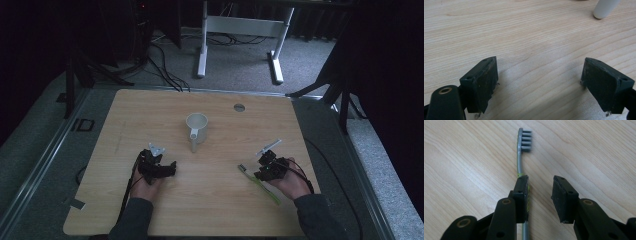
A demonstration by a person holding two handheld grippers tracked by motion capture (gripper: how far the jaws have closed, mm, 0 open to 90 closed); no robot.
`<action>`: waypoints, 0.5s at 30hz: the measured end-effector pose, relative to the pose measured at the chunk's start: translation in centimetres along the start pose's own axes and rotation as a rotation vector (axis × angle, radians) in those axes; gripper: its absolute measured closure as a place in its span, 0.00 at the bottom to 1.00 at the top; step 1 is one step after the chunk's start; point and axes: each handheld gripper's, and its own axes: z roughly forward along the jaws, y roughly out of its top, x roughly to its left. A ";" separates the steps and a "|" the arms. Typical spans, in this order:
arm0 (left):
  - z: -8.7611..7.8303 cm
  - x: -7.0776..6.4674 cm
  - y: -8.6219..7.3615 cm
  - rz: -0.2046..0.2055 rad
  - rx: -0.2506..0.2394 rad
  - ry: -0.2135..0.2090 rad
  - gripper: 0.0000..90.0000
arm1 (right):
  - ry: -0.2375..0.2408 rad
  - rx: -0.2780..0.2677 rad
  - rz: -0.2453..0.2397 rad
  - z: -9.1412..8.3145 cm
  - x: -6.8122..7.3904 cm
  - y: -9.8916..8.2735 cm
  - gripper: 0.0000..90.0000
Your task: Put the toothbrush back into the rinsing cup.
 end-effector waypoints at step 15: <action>0.0 0.0 0.0 0.000 0.000 0.000 0.16 | 0.019 0.070 -0.034 0.0 0.2 1.1 0.76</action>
